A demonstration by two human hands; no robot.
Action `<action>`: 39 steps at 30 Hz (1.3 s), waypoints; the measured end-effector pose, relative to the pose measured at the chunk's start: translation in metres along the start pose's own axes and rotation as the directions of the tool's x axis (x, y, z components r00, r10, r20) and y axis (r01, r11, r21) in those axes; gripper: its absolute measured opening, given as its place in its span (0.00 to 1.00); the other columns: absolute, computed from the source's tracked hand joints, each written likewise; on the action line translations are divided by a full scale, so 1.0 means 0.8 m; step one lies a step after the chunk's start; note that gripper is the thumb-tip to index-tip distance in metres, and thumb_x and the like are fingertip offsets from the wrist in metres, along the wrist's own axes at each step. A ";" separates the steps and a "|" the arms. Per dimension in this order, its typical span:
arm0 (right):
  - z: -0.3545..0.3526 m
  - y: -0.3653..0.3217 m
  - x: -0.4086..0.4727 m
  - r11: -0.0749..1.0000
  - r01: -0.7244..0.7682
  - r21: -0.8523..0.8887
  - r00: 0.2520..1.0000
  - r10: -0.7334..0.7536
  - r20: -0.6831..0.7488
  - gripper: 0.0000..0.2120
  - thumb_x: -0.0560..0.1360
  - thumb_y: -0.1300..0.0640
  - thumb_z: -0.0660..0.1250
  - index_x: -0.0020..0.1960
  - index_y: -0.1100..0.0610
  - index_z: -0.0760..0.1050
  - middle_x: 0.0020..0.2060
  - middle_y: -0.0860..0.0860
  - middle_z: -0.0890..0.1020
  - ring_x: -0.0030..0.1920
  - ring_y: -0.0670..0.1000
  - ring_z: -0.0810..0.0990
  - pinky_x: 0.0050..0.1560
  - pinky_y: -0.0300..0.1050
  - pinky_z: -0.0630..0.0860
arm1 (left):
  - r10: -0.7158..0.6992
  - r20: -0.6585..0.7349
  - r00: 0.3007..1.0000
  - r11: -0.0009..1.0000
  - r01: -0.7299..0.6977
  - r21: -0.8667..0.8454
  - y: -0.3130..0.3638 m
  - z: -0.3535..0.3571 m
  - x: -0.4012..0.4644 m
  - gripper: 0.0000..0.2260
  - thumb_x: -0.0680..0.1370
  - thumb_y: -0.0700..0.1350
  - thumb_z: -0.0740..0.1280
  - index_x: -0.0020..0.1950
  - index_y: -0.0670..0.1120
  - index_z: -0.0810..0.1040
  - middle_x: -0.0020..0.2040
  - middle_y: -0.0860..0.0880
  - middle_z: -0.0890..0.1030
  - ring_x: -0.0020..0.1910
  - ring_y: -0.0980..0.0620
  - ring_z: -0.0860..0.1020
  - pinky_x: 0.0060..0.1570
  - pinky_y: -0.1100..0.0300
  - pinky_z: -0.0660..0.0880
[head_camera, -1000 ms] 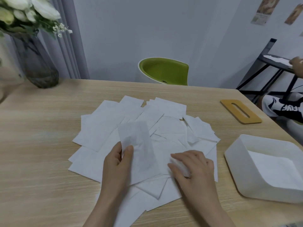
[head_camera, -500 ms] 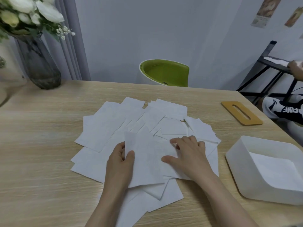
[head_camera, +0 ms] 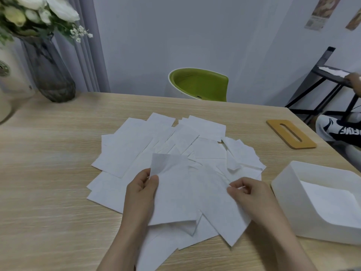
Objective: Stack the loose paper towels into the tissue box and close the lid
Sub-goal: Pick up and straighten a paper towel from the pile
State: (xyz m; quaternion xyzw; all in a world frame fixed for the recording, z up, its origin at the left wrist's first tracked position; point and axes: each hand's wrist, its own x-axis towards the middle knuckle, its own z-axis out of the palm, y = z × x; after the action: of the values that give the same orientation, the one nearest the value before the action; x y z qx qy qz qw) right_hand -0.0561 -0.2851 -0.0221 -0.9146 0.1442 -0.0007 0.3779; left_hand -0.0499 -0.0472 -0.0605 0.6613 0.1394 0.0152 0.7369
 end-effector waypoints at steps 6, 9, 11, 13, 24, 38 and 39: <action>-0.013 0.006 -0.017 0.984 -0.153 0.086 0.957 0.127 0.260 0.10 0.67 0.50 0.75 0.35 0.55 0.80 0.28 0.48 0.79 0.33 0.48 0.77 0.41 0.45 0.69 | -0.019 0.012 1.000 0.999 0.019 -0.030 -0.001 0.002 -0.001 0.09 0.80 0.38 0.64 0.50 0.50 0.81 0.42 0.48 0.86 0.43 0.48 0.83 0.46 0.52 0.77; -0.011 0.006 -0.017 0.983 -0.148 0.111 0.965 0.119 0.232 0.09 0.69 0.53 0.75 0.34 0.56 0.80 0.30 0.52 0.77 0.34 0.49 0.75 0.41 0.45 0.67 | -0.019 0.017 1.000 0.999 0.020 -0.047 0.000 0.003 -0.002 0.08 0.79 0.37 0.65 0.50 0.49 0.80 0.42 0.46 0.86 0.42 0.47 0.83 0.45 0.53 0.77; -0.011 0.007 -0.018 0.977 -0.160 0.141 0.960 0.121 0.252 0.08 0.69 0.56 0.75 0.35 0.58 0.81 0.29 0.54 0.76 0.33 0.49 0.74 0.40 0.43 0.67 | -0.016 0.026 1.000 0.998 0.018 -0.064 0.000 0.003 -0.003 0.08 0.79 0.36 0.65 0.49 0.48 0.81 0.42 0.45 0.86 0.41 0.48 0.83 0.44 0.54 0.77; -0.012 0.012 -0.018 0.973 -0.162 0.162 0.964 0.121 0.238 0.06 0.70 0.58 0.74 0.36 0.58 0.81 0.28 0.53 0.76 0.32 0.48 0.73 0.38 0.42 0.66 | -0.011 0.032 0.999 0.998 0.013 -0.065 -0.001 0.003 -0.003 0.08 0.78 0.36 0.65 0.49 0.47 0.81 0.42 0.46 0.86 0.42 0.47 0.83 0.45 0.53 0.77; -0.002 0.002 -0.032 0.702 -0.189 0.687 0.977 0.203 0.061 0.05 0.75 0.63 0.68 0.40 0.62 0.75 0.27 0.53 0.83 0.23 0.45 0.79 0.21 0.32 0.70 | -0.015 0.048 0.999 1.000 0.016 -0.013 -0.011 0.001 0.007 0.09 0.80 0.39 0.64 0.51 0.52 0.81 0.44 0.47 0.86 0.46 0.44 0.83 0.50 0.46 0.77; 0.084 -0.052 -0.040 0.756 -0.137 0.640 0.987 0.048 0.154 0.06 0.73 0.61 0.71 0.40 0.59 0.76 0.25 0.52 0.80 0.28 0.48 0.76 0.31 0.37 0.70 | -0.045 0.095 0.994 0.997 0.051 -0.058 -0.006 -0.001 0.005 0.08 0.81 0.45 0.63 0.51 0.51 0.82 0.45 0.50 0.86 0.44 0.51 0.84 0.42 0.57 0.77; 0.085 -0.052 -0.039 0.767 -0.130 0.628 0.988 0.048 0.146 0.06 0.73 0.61 0.71 0.40 0.59 0.76 0.26 0.53 0.79 0.29 0.48 0.75 0.33 0.39 0.70 | -0.046 0.095 0.994 0.997 0.053 -0.062 -0.006 -0.001 0.005 0.07 0.81 0.45 0.63 0.51 0.51 0.82 0.45 0.50 0.86 0.44 0.51 0.84 0.42 0.57 0.78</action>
State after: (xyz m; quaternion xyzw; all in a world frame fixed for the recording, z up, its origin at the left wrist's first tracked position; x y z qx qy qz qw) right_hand -0.0679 -0.2018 -0.0386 -0.7233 0.1553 0.0241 0.6724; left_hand -0.0471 -0.0459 -0.0662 0.6335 0.1203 -0.0297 0.7638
